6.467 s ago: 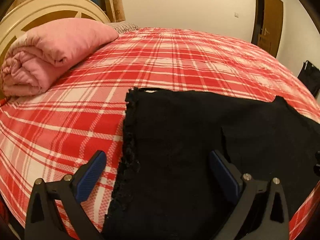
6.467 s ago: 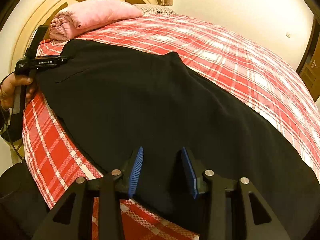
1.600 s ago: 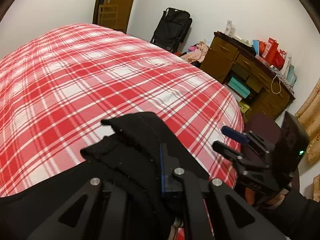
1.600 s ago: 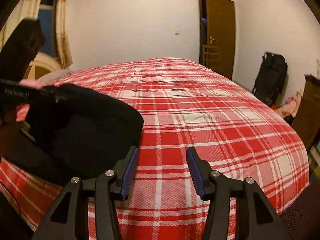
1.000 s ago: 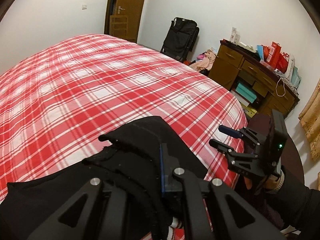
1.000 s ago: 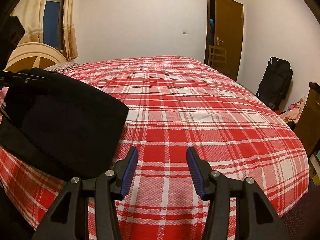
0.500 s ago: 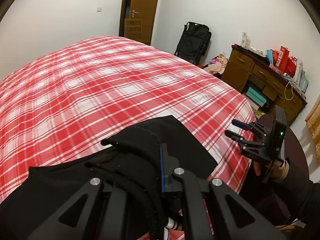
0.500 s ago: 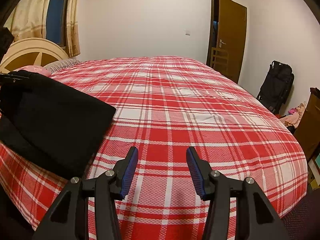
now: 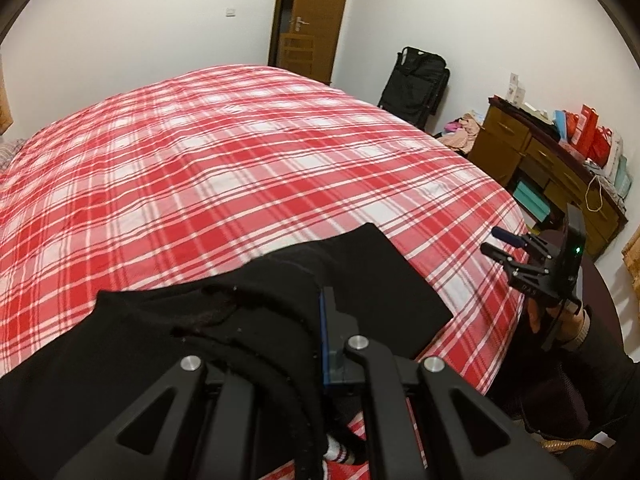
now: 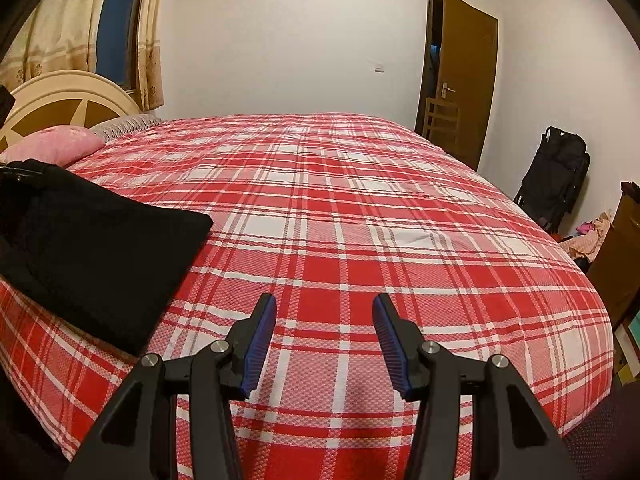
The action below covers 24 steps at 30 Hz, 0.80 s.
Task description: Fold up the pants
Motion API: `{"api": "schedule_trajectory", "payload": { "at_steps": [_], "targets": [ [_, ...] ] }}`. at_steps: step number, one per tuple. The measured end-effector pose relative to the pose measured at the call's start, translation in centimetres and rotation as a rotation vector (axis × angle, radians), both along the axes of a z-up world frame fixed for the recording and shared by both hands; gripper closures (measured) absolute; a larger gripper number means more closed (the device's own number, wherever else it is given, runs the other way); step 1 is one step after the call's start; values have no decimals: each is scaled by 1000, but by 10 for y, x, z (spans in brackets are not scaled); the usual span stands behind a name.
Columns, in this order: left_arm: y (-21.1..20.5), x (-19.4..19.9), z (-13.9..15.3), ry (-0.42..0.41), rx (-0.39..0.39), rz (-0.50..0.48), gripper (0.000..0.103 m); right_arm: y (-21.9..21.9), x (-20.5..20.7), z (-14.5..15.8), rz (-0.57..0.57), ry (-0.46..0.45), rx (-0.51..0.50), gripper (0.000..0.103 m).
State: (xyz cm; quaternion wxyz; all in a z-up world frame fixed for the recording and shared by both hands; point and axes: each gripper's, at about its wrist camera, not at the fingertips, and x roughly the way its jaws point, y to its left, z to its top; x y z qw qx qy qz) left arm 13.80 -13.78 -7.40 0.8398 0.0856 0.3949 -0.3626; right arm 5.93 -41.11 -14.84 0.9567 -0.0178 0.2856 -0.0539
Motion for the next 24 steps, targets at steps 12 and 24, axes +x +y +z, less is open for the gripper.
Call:
{"api": "schedule_trajectory", "payload": {
  "at_steps": [12, 24],
  "targets": [
    [35, 13, -33, 32, 48, 63, 97, 13, 0, -3, 34, 10, -50, 51],
    [57, 30, -85, 146, 29, 114, 86, 45, 0, -8, 116, 20, -96, 51]
  ]
}}
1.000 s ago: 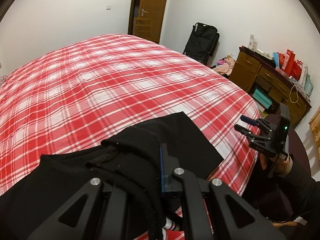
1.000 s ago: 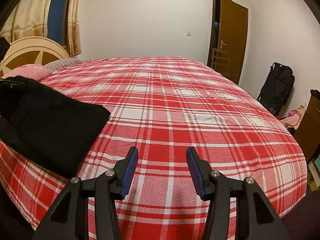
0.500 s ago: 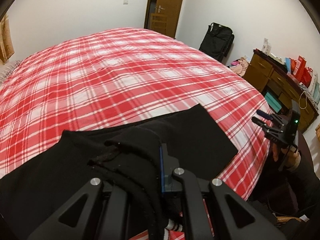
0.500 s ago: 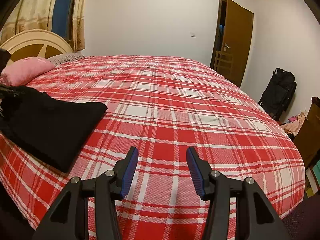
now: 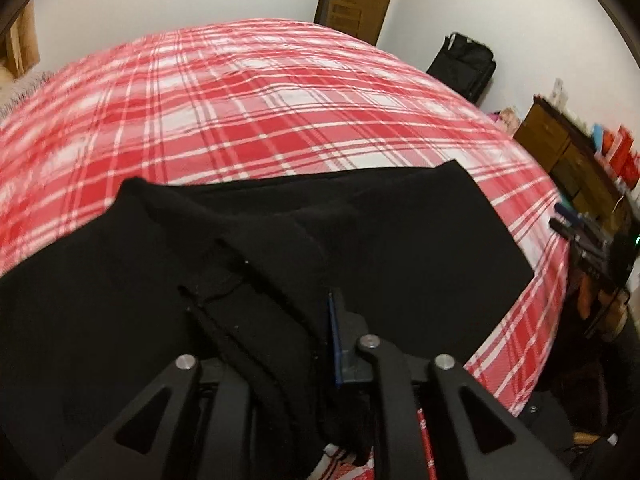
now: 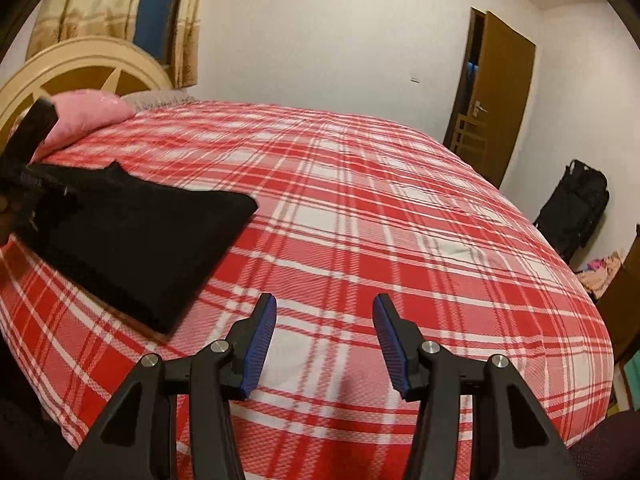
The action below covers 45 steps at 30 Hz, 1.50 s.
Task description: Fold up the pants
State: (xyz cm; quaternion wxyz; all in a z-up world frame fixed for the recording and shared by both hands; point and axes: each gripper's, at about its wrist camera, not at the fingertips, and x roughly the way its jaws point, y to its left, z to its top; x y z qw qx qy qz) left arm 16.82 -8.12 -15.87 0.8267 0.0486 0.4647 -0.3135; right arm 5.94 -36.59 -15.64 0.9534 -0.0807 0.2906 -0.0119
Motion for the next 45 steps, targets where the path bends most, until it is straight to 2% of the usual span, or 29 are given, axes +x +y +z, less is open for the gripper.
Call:
{"api": "schedule_trajectory", "payload": {
  "at_steps": [3, 5, 7, 9, 10, 11, 14, 16, 17, 18, 21, 25, 27, 28, 30, 31, 32, 34, 35, 37, 40, 42, 44, 45],
  "targets": [
    [5, 4, -2, 17, -52, 16, 75, 8, 1, -4, 11, 10, -22, 51],
    [9, 11, -4, 47, -103, 32, 58, 12, 1, -5, 16, 12, -42, 51],
    [13, 20, -7, 91, -164, 40, 51, 14, 0, -6, 18, 8, -51, 51],
    [15, 25, -10, 106, -193, 56, 62, 15, 0, -5, 24, 5, -52, 51],
    [15, 24, -9, 92, -190, 51, 91, 16, 0, -6, 27, 6, -53, 51],
    [16, 20, -5, 53, -183, 52, 95, 17, 0, -7, 30, 10, -55, 51],
    [19, -3, 14, -134, -192, 38, 94, 19, 1, -9, 39, 17, -60, 51],
    [12, -10, 15, -228, -82, 52, 94, 20, 0, -5, 42, 12, -17, 51],
    [11, -5, 10, -223, -48, 70, 92, 20, 1, -3, 47, 12, 11, 51],
    [12, 1, 4, -189, -46, 86, 89, 23, 2, 1, 62, 14, 61, 51],
    [22, 17, -13, -64, -103, 128, 88, 44, 8, 10, 132, 9, 141, 51],
    [21, 11, -14, -73, -85, 113, 86, 78, 28, 6, 235, 56, 195, 51],
    [18, 9, -15, -67, -75, 108, 85, 86, 38, -6, 268, 131, 199, 51],
    [19, 9, -14, -62, -76, 112, 83, 88, 47, -20, 272, 229, 186, 51],
    [24, 9, -13, -65, -69, 116, 79, 85, 43, -24, 265, 232, 176, 45],
    [25, 8, -11, -78, -54, 123, 72, 84, 44, -24, 260, 252, 175, 45],
    [27, 6, -9, -92, -39, 131, 61, 82, 43, -22, 248, 267, 165, 45],
    [32, 3, -5, -127, -12, 143, 42, 80, 40, -13, 240, 234, 165, 45],
    [36, 0, -3, -147, 2, 156, 36, 81, 39, -4, 234, 198, 169, 45],
    [44, -2, -1, -161, 5, 165, 34, 88, 40, 11, 245, 146, 184, 45],
    [52, -3, -6, -154, 37, 186, 30, 111, 52, 16, 297, 148, 202, 45],
    [51, -2, -11, -166, 94, 201, 30, 125, 64, 4, 330, 204, 207, 45],
    [52, 0, -17, -156, 96, 210, 29, 135, 76, -18, 314, 279, 165, 44],
    [53, 1, -17, -151, 89, 219, 29, 136, 72, -19, 311, 244, 163, 44]
  ]
}}
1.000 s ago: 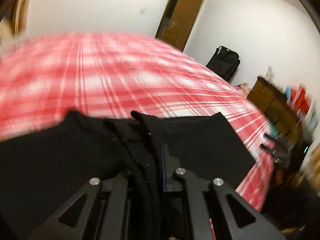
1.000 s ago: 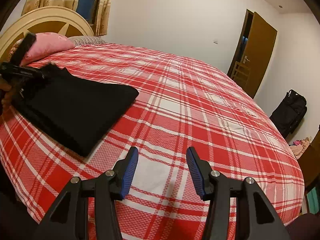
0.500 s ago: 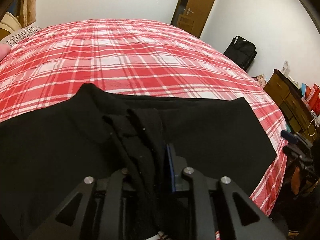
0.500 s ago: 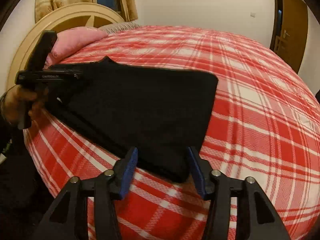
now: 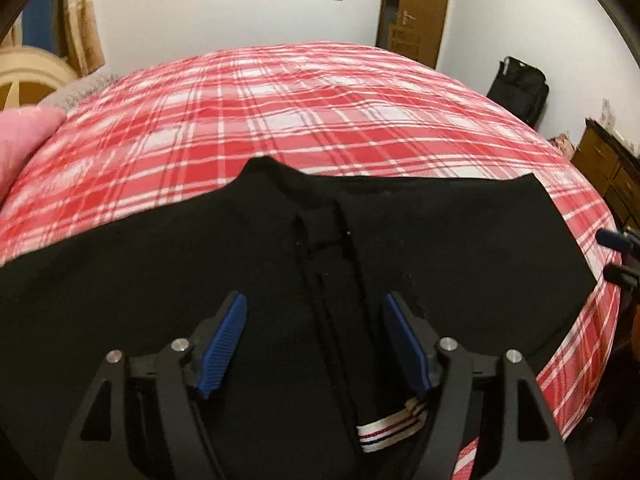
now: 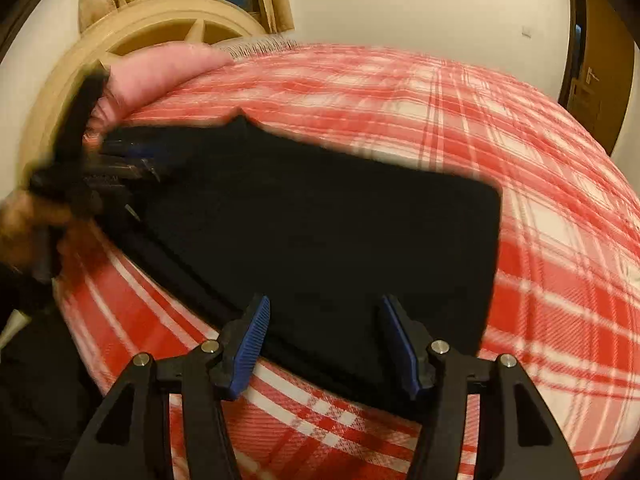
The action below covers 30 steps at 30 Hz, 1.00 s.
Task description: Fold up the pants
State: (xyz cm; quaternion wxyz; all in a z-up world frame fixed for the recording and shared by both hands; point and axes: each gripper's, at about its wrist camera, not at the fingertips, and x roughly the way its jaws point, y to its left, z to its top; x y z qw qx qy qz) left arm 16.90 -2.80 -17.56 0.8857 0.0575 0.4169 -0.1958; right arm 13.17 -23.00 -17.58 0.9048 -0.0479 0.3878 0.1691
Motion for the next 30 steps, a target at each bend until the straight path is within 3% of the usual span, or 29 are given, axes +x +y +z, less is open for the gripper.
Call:
{"api": "schedule_trajectory", "payload": {
  "at_steps": [6, 12, 21, 30],
  "targets": [
    [0, 0, 2, -9, 19, 12, 22, 5, -8, 9, -25, 16, 9, 44],
    [5, 0, 0, -9, 1, 12, 20, 58, 6, 27, 76, -35, 3, 44],
    [20, -2, 8, -21, -14, 41, 18, 138, 33, 7, 203, 7, 23, 44],
    [44, 2, 7, -29, 2, 87, 16, 146, 21, -7, 225, -5, -6, 43]
  ]
}}
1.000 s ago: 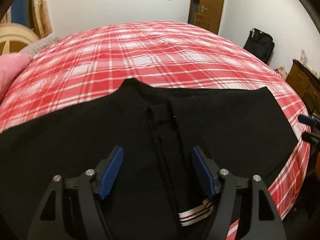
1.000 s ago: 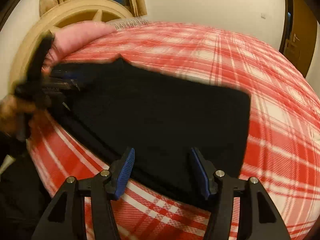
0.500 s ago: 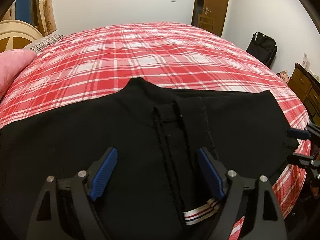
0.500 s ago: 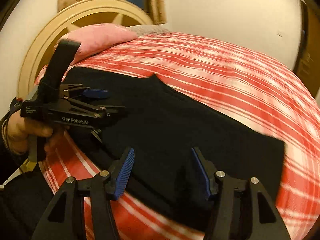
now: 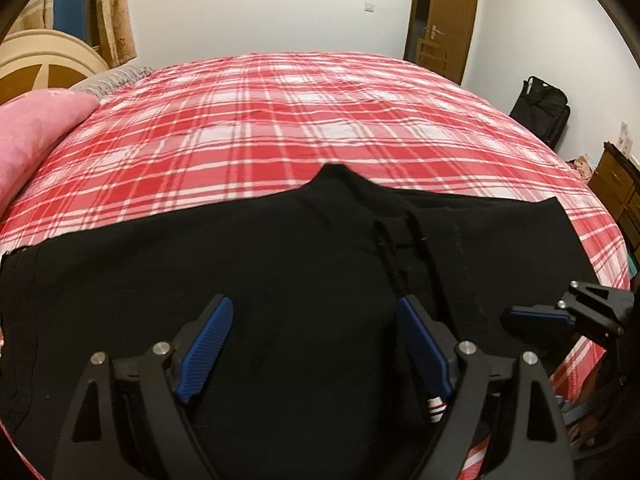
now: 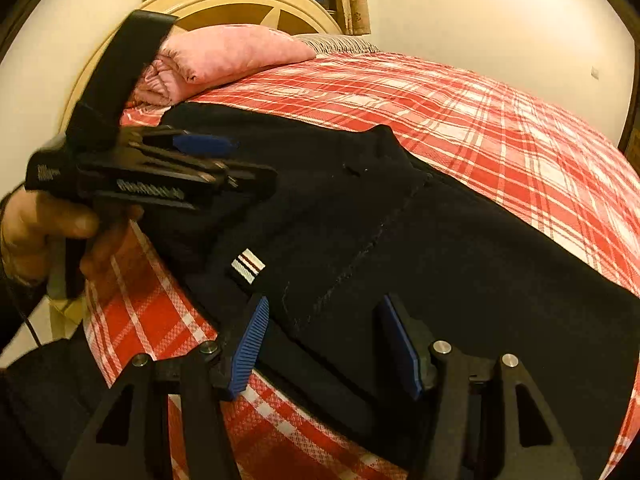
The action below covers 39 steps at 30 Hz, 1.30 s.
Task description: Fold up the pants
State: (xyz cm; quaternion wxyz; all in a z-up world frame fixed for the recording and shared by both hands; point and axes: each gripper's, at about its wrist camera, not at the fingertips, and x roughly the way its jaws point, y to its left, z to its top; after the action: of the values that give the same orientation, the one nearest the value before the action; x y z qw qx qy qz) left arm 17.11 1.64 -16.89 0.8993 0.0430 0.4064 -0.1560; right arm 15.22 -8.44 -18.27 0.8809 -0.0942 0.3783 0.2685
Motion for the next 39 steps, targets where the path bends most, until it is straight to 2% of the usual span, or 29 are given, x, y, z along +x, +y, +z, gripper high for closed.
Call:
{"api": "schedule_trajectory", "payload": {
  "at_steps": [4, 9, 11, 14, 17, 20, 22, 24, 28, 32, 34, 36, 38, 39],
  "targets": [
    [15, -5, 2, -14, 25, 11, 16, 4, 0, -1, -3, -10, -11, 38],
    [61, -10, 8, -28, 66, 102, 16, 6, 4, 0, -15, -15, -18, 37],
    [85, -14, 14, -32, 34, 115, 10, 5, 3, 0, -17, -20, -13, 37],
    [117, -26, 29, -106, 89, 218, 10, 6, 3, 0, -20, -25, -13, 37],
    [150, -40, 44, -124, 2, 203, 10, 3, 0, 3, -32, -24, 2, 37],
    [175, -43, 41, -146, 108, 287, 9, -4, -5, 7, -44, -31, 27, 37],
    [194, -39, 30, -128, 136, 345, 9, -8, -7, 9, -53, -41, 36, 37],
    [211, -32, 17, -86, 99, 383, 10, -13, -8, 13, -66, -50, 47, 37],
    [232, -18, -4, -13, -54, 415, 12, -21, -8, 17, -92, -56, 73, 37],
    [240, -15, -13, 11, -216, 421, 16, -21, -7, 16, -100, -53, 77, 37],
    [239, -16, -14, -2, -230, 415, 17, -19, -9, 16, -96, -55, 79, 37],
    [232, -16, -12, -5, -226, 398, 25, -17, -10, 16, -88, -57, 80, 37],
    [230, -19, -11, 1, -266, 369, 36, -14, -12, 17, -80, -65, 73, 37],
    [229, -20, -12, 7, -280, 356, 36, -13, -13, 17, -78, -69, 72, 37]
  ]
}}
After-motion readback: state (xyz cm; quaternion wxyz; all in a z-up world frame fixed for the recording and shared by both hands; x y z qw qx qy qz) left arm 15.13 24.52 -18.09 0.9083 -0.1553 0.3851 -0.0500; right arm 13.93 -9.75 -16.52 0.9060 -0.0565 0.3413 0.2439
